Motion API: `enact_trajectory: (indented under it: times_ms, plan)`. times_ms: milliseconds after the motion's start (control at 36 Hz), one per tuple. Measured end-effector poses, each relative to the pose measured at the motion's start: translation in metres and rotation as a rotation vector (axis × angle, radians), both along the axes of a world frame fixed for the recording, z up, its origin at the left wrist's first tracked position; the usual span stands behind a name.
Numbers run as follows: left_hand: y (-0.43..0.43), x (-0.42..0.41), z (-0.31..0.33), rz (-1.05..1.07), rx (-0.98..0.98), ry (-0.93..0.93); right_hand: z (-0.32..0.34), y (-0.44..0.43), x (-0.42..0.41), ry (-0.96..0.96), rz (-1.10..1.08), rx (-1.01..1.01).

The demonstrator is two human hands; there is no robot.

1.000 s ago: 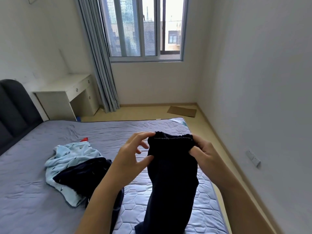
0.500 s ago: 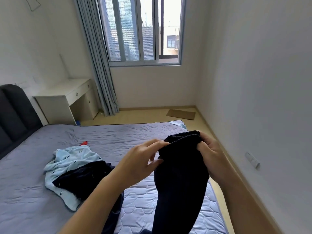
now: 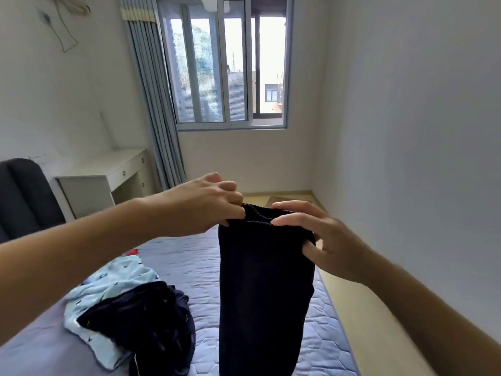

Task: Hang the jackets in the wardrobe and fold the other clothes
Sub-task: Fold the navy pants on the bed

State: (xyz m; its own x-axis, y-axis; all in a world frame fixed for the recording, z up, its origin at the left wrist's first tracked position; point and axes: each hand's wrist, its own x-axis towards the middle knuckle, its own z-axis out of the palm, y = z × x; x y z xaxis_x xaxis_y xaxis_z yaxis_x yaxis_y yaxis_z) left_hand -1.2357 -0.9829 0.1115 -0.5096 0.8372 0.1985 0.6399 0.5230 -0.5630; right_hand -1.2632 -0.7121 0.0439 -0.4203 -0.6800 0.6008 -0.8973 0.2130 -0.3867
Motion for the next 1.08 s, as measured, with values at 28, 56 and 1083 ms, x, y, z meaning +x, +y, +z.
enact_trajectory:
  times_ms: [28,56,1083]
  plan:
    - [-0.001,-0.001,0.006,-0.005,-0.017,0.004,0.008,0.001,0.0,0.052,0.014,0.056]
    - [-0.002,-0.003,0.012,-0.006,-0.032,0.006,0.016,0.002,-0.001,0.098,0.021,0.107]
    - [-0.021,0.021,0.121,0.217,-0.121,-0.081,0.168,-0.004,-0.023,0.58,-0.11,0.701]
